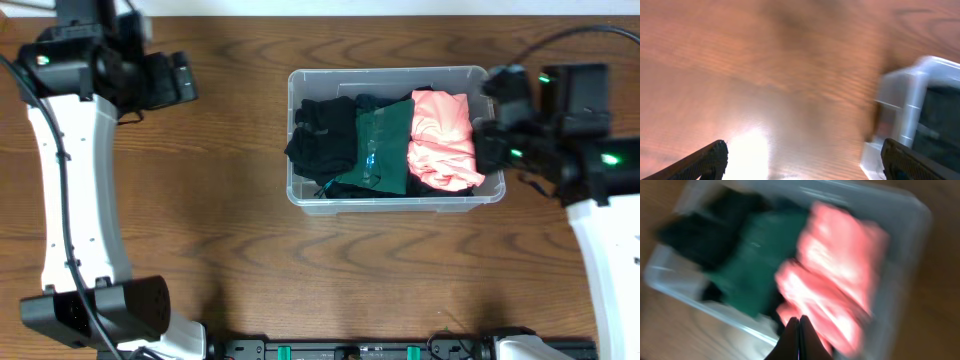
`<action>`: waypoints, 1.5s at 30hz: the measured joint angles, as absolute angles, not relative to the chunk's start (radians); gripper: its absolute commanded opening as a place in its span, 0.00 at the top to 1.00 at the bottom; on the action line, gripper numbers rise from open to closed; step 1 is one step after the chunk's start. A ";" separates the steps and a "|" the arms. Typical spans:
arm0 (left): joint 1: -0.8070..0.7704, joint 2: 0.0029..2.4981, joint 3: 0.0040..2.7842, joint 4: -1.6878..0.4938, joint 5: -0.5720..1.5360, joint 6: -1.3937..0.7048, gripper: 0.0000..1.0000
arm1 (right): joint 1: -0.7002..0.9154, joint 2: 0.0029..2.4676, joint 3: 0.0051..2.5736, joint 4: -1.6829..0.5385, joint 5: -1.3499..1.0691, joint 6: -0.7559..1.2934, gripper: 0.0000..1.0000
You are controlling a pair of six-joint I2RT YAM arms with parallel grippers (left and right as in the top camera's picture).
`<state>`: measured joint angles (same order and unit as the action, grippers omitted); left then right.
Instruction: Pack container
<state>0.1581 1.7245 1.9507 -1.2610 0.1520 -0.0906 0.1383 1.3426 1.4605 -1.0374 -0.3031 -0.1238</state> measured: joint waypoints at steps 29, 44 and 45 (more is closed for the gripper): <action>0.381 1.728 1.937 -1.305 0.124 -0.191 0.02 | 0.624 1.954 1.472 -0.696 -0.334 -0.033 0.92; 0.322 1.728 1.936 -1.271 0.195 -0.050 0.02 | 0.293 1.392 1.626 -0.866 -0.045 -0.023 0.01; 0.303 1.728 1.934 -1.261 0.204 -0.033 0.02 | 0.249 1.385 1.626 -0.887 -0.036 -0.018 0.01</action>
